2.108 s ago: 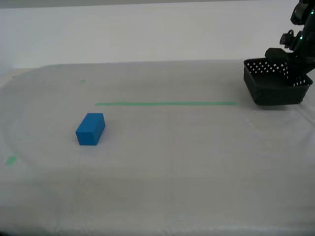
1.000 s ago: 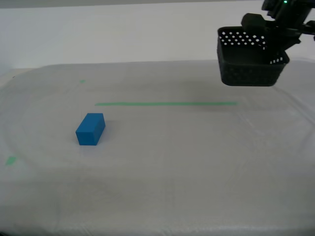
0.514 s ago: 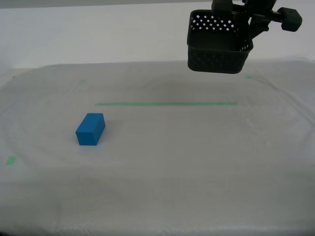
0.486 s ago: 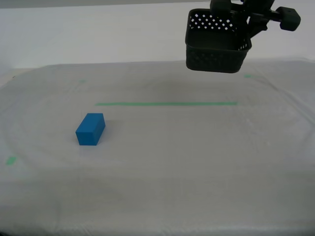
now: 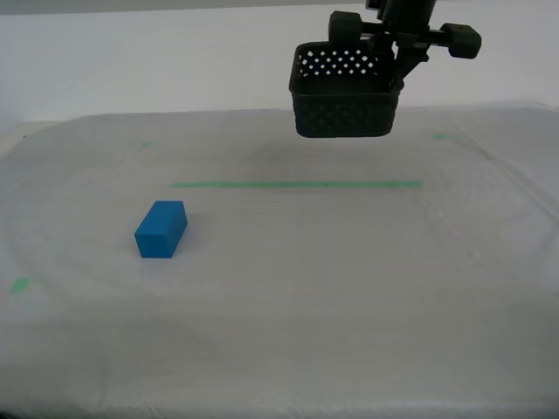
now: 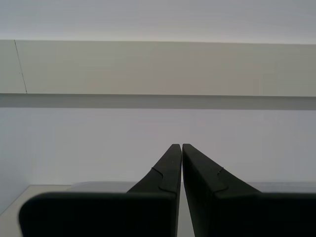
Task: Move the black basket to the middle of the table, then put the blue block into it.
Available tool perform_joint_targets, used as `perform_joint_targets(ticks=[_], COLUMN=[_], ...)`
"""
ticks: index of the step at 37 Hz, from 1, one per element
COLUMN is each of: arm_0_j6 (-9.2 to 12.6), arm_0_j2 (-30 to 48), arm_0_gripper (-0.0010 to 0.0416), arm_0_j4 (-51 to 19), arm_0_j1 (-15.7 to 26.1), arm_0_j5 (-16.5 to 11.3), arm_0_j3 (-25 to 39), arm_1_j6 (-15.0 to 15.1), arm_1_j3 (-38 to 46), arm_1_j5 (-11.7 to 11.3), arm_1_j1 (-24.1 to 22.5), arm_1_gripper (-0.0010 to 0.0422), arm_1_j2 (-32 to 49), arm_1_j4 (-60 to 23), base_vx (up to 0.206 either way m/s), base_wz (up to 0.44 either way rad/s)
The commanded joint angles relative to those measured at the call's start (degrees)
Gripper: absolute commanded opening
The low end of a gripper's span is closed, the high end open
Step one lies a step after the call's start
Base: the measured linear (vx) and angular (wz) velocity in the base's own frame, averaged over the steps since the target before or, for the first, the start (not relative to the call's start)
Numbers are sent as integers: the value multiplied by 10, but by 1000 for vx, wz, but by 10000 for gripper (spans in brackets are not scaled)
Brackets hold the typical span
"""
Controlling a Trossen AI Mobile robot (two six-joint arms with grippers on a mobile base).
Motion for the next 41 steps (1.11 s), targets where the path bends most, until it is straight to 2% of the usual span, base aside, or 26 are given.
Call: perform_joint_targets(ticks=[1,16,24,31,41], arm_0_j6=[10,12,11,9,6], arm_0_j2=[30,144,198,226,234], arm_0_gripper=[-1,-1,-1,0,0], arm_0_j4=[-16,-28,-26,1,34], arm_0_j1=[9,33,45,47,47], arm_0_j5=[-7,-41,-40,-39,-9], arm_0_j3=[35,132,171,175,158], arm_1_j6=[2,2,2,2,2], arm_1_j3=[1,1,1,1,1], arm_1_j5=[0,0,0,0,0], arm_1_j1=[0,0,0,0,0], arm_1_gripper=[0,0,0,0,0], arm_1_j2=[0,0,0,0,0], arm_1_j4=[3,3,3,3,3], base_vx=[0,0,0,0,0], base_wz=[0,0,0,0,0])
